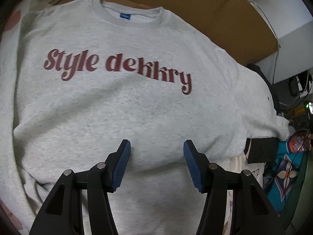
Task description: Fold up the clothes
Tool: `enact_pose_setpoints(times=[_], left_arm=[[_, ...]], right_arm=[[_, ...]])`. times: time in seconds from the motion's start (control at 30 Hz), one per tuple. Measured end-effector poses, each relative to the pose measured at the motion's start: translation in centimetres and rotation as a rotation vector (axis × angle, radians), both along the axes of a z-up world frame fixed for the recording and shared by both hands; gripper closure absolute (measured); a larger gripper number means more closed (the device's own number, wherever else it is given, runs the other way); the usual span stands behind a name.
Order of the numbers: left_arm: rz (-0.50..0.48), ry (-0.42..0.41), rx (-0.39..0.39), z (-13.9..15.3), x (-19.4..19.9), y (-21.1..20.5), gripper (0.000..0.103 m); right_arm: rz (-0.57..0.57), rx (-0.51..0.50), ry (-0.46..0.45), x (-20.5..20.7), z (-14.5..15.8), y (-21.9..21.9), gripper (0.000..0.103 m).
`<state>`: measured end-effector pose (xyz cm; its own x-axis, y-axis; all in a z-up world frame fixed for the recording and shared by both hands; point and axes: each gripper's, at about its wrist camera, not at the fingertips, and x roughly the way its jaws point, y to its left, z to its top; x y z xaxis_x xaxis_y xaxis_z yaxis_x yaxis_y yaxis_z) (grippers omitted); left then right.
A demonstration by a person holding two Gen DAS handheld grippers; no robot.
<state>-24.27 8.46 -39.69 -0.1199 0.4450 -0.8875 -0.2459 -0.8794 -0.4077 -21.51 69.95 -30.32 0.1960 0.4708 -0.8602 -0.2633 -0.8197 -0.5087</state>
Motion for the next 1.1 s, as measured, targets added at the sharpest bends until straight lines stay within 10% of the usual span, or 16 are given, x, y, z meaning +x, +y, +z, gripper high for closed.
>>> enact_pose_setpoints(times=[0.4, 1.1], left_arm=[[-0.266, 0.076, 0.034, 2.6, 1.7, 7.3, 0.046], [-0.745, 0.324, 0.068, 7.9, -3.3, 24.1, 0.046]], right_arm=[[0.063, -0.075, 0.305, 1.9, 6.2, -4.9, 0.055], [-0.124, -0.282, 0.656, 10.8, 0.1, -9.7, 0.055]])
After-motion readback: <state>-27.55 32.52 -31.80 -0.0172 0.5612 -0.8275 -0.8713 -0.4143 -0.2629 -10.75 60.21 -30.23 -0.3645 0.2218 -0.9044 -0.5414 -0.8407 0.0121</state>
